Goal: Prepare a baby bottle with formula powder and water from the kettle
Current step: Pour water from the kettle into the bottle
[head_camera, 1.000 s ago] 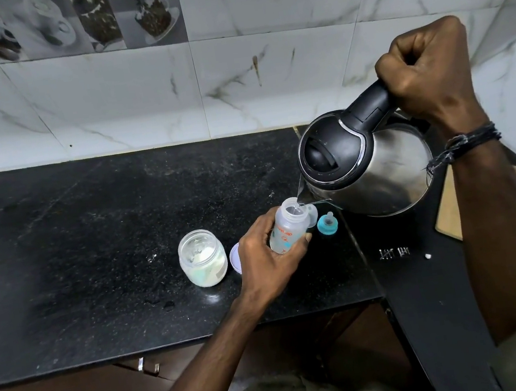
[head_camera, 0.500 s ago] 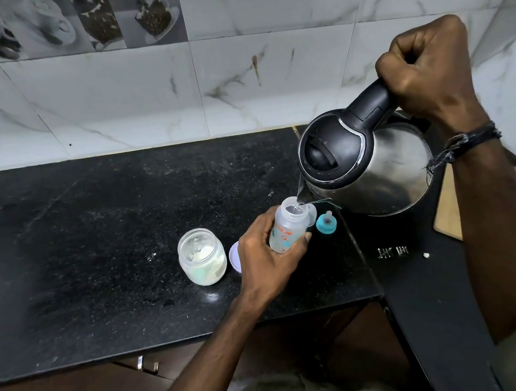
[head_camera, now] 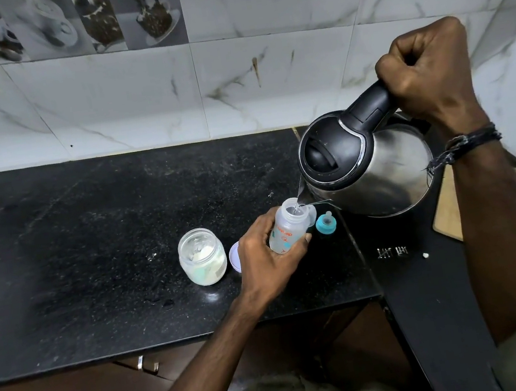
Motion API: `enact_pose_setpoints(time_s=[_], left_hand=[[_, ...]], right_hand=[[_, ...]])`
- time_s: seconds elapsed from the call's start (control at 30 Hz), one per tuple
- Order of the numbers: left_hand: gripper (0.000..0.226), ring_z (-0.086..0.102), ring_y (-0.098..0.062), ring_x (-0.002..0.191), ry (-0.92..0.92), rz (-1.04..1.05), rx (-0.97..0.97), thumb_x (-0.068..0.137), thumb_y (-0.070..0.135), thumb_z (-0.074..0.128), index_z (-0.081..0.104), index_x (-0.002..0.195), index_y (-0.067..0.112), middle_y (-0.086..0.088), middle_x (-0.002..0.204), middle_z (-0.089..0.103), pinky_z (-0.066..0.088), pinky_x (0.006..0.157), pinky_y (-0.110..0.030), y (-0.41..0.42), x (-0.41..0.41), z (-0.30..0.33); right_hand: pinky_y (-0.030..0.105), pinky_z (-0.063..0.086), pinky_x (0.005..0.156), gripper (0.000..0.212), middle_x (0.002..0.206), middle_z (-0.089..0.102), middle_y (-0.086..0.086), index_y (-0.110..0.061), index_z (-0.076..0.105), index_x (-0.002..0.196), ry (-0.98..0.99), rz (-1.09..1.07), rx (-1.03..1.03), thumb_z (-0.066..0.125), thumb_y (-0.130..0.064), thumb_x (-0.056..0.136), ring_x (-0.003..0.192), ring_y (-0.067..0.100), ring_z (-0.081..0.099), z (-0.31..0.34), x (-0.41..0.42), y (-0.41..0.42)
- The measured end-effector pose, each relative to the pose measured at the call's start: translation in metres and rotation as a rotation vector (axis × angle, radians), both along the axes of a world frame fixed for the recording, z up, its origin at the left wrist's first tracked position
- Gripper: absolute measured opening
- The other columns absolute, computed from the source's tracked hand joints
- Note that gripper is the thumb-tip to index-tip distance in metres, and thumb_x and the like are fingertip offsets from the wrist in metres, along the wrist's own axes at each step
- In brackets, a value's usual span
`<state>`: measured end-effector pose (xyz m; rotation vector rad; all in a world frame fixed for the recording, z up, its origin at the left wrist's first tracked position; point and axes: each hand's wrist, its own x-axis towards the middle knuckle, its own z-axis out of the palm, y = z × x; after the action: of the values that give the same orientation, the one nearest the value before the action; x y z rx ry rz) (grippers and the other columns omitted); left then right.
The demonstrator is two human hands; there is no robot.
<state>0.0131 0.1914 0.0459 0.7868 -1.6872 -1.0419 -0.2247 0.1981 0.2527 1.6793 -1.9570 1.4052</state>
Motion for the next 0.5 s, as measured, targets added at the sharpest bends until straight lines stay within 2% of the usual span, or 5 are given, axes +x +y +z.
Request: enact_pose_setpoints(time_s=[0.2, 0.3, 0.4, 0.5], left_hand=[[0.050, 0.069, -0.007, 0.102, -0.003, 0.006, 0.002, 0.076, 0.023, 0.086, 0.067, 0.121, 0.033, 0.007, 0.113, 0.075, 0.054, 0.085, -0.020, 0.0006, 0.0003, 0.0000], [0.051, 0.070, -0.007, 0.103, -0.004, 0.016, 0.007, 0.076, 0.024, 0.087, 0.069, 0.123, 0.029, 0.007, 0.114, 0.075, 0.055, 0.087, -0.023, 0.0001, 0.0003, -0.0020], [0.050, 0.070, -0.008, 0.103, -0.006, 0.016, 0.003, 0.076, 0.024, 0.087, 0.069, 0.123, 0.028, 0.007, 0.113, 0.075, 0.056, 0.086, -0.026, -0.0001, 0.0002, -0.0023], [0.050, 0.070, -0.009, 0.102, -0.006, 0.014, -0.006, 0.077, 0.022, 0.087, 0.068, 0.122, 0.032, 0.006, 0.112, 0.075, 0.057, 0.085, -0.027, -0.0008, -0.0004, -0.0022]], right_hand=[[0.023, 0.019, 0.047, 0.030, 0.042, 0.028, 0.004, -0.009, 0.040, 0.045, -0.003, 0.010, 0.000, 0.053, -0.022, 0.069, 0.044, 0.011, 0.024, -0.0005, 0.0002, 0.0002], [0.023, 0.020, 0.046, 0.031, 0.039, 0.028, -0.005, -0.012, 0.037, 0.044, -0.007, 0.012, 0.000, 0.053, -0.022, 0.068, 0.042, 0.007, 0.022, -0.0015, -0.0009, -0.0001], [0.022, 0.020, 0.046, 0.031, 0.038, 0.028, -0.004, -0.012, 0.037, 0.044, -0.009, 0.014, -0.003, 0.053, -0.022, 0.068, 0.042, 0.007, 0.022, -0.0021, -0.0007, -0.0007], [0.022, 0.019, 0.046, 0.031, 0.041, 0.027, 0.003, -0.010, 0.038, 0.044, -0.012, 0.019, -0.009, 0.053, -0.021, 0.069, 0.044, 0.011, 0.023, -0.0036, -0.0012, -0.0010]])
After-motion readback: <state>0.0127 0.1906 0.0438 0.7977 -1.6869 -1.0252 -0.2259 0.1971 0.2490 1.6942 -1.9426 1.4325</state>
